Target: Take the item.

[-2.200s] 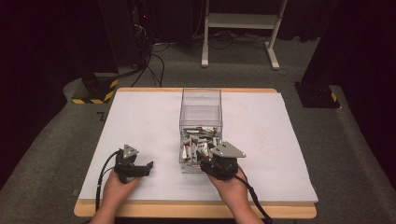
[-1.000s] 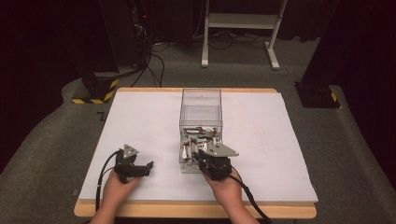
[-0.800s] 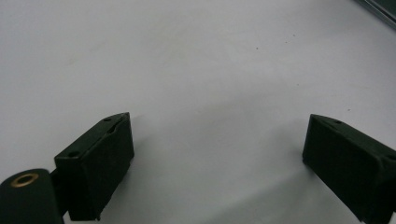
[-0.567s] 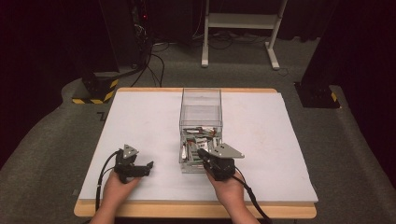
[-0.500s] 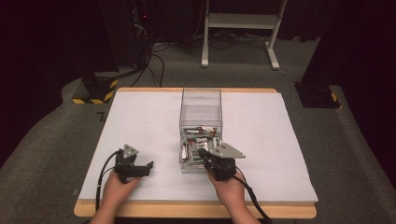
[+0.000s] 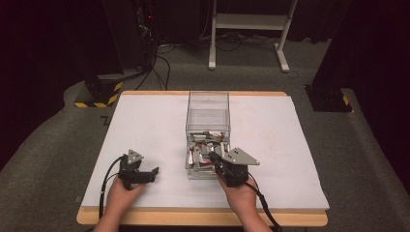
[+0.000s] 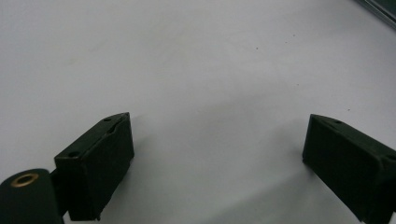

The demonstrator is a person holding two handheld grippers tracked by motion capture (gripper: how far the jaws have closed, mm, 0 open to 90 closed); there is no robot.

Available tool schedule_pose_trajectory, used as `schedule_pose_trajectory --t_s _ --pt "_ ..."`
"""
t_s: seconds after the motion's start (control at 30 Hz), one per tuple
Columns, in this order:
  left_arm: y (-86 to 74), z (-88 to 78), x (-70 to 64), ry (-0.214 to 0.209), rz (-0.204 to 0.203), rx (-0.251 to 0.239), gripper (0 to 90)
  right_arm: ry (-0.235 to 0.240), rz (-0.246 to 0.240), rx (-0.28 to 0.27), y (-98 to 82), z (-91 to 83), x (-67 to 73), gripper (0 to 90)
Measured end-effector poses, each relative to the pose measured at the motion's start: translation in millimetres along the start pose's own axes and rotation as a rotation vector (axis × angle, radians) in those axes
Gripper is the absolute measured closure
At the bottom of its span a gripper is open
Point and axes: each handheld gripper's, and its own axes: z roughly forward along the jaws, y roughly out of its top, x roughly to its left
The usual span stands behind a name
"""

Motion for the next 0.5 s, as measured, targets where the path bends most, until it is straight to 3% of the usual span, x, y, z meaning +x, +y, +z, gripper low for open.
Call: schedule_pose_trajectory --t_s 0.5 --pt "0.0 0.1 -0.1 0.0 -0.001 -0.001 8.9 -0.011 0.003 -0.029 2.7 -5.6 -3.8 88.6"
